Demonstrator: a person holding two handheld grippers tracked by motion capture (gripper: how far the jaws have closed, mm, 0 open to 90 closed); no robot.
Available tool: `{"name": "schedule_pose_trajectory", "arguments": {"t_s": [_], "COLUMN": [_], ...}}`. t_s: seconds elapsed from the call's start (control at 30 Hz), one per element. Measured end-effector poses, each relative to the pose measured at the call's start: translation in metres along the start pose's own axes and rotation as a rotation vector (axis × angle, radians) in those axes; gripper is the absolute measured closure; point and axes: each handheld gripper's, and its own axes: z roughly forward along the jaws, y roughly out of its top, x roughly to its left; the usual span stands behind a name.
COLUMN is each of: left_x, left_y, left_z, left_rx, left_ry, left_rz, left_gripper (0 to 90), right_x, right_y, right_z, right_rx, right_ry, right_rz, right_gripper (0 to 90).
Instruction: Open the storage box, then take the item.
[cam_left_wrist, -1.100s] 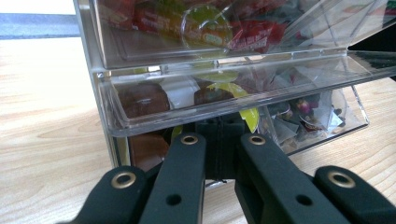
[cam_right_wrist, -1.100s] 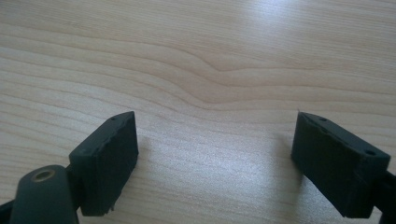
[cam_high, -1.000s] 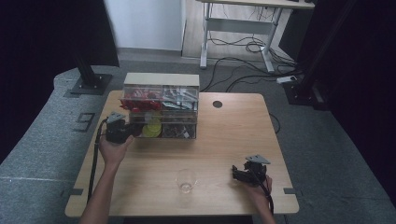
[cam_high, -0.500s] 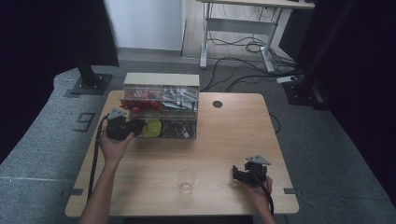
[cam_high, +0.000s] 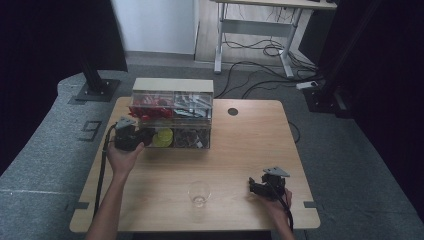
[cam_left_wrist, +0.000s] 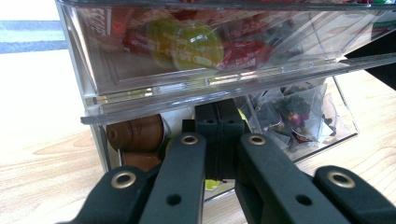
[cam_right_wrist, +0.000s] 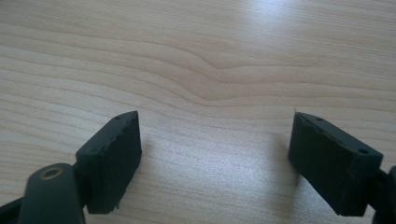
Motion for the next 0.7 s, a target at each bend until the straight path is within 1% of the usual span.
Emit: {"name": "schedule_pose_trajectory", "arguments": {"t_s": [0.17,0.2,0.23,0.27,0.3,0.37,0.4,0.43,0.5,0.53,0.57,0.6,0.67,0.7], "left_x": [0.001,0.001,0.001,0.001,0.001,0.001,0.001,0.001,0.000,0.000,0.000,0.000,-0.001,-0.001], "left_y": [0.000,0.000,0.000,0.000,0.000,0.000,0.000,0.000,0.001,0.001,0.002,0.002,0.003,0.003], "left_z": [0.001,0.002,0.002,0.002,0.003,0.003,0.003,0.003,0.002,0.002,0.002,0.001,0.001,0.001], "left_rx": [0.000,0.001,0.001,0.001,0.002,0.004,0.004,0.002,-0.002,-0.002,-0.005,-0.006,-0.012,-0.012], "left_ry": [-0.002,-0.004,-0.004,-0.004,-0.006,-0.007,-0.008,-0.010,-0.012,-0.012,-0.014,-0.015,-0.018,-0.019], "left_rz": [-0.001,-0.003,-0.003,-0.003,-0.004,-0.004,-0.003,-0.004,-0.001,-0.001,0.000,0.002,0.000,0.001], "left_gripper": [90.0,90.0,90.0,90.0,90.0,90.0,90.0,90.0,90.0,90.0,90.0,90.0,90.0,90.0], "right_x": [0.004,0.008,0.008,0.011,0.015,0.021,0.028,0.031,0.038,0.038,0.044,0.044,0.051,0.053], "right_y": [0.003,0.007,0.007,0.010,0.014,0.018,0.024,0.027,0.034,0.034,0.040,0.040,0.047,0.050], "right_z": [-0.001,-0.004,-0.004,-0.006,-0.009,-0.013,-0.015,-0.016,-0.015,-0.015,-0.013,-0.013,-0.011,-0.011], "right_rx": [-0.007,-0.028,-0.028,-0.046,-0.066,-0.095,-0.122,-0.133,-0.137,-0.137,-0.135,-0.135,-0.145,-0.149], "right_ry": [0.011,0.032,0.032,0.046,0.065,0.091,0.125,0.144,0.178,0.178,0.217,0.217,0.249,0.254], "right_rz": [-0.020,-0.019,-0.019,-0.023,-0.039,-0.055,-0.058,-0.055,-0.050,-0.050,-0.047,-0.047,-0.052,-0.056], "right_gripper": [20.7,21.4,21.4,21.4,21.0,20.0,19.8,19.9,20.0,20.0,20.3,20.3,21.9,22.6]}}
